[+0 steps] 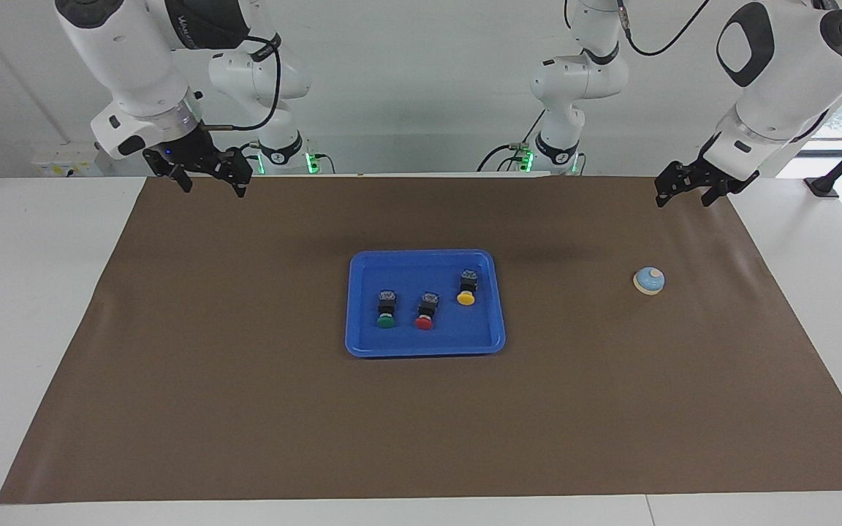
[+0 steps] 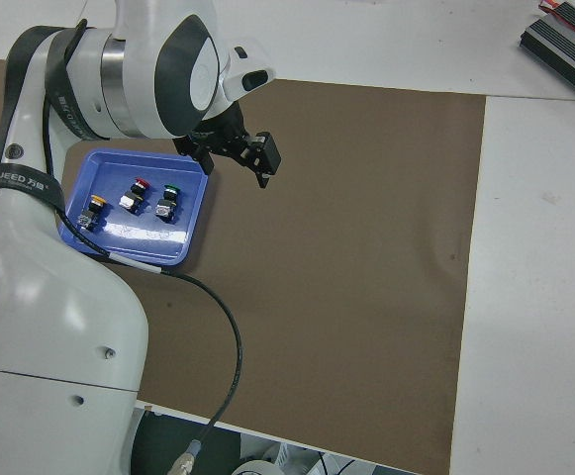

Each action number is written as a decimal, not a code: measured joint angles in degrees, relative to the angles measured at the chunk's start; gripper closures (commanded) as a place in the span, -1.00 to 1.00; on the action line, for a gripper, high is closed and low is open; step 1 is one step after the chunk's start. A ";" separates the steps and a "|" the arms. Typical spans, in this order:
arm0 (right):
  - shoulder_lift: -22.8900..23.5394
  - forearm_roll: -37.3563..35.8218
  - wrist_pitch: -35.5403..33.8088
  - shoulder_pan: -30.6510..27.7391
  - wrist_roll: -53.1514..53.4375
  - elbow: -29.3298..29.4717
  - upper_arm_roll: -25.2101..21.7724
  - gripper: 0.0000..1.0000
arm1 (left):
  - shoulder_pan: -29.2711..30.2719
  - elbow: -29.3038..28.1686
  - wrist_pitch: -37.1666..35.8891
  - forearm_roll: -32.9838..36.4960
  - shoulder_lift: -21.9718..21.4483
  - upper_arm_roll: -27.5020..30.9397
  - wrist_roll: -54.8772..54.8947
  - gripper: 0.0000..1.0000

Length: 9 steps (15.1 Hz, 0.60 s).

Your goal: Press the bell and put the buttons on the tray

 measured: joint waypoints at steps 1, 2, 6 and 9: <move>0.00 0.00 0.00 -0.04 0.00 0.00 -0.01 -1.00 | 0.90 -0.80 0.89 0.10 -0.25 0.14 -0.97 1.00; 0.00 0.00 0.00 -0.07 0.00 0.00 -0.03 -1.00 | 1.88 -2.71 3.09 0.12 -0.80 0.26 -0.97 1.00; 0.00 0.00 0.00 -0.08 0.00 0.00 -0.05 -1.00 | 5.36 -15.96 18.20 0.21 -1.65 0.47 2.07 1.00; 0.00 0.00 0.00 -0.08 0.00 0.00 -0.05 -1.00 | 7.31 -26.16 31.89 0.22 0.68 0.48 5.86 1.00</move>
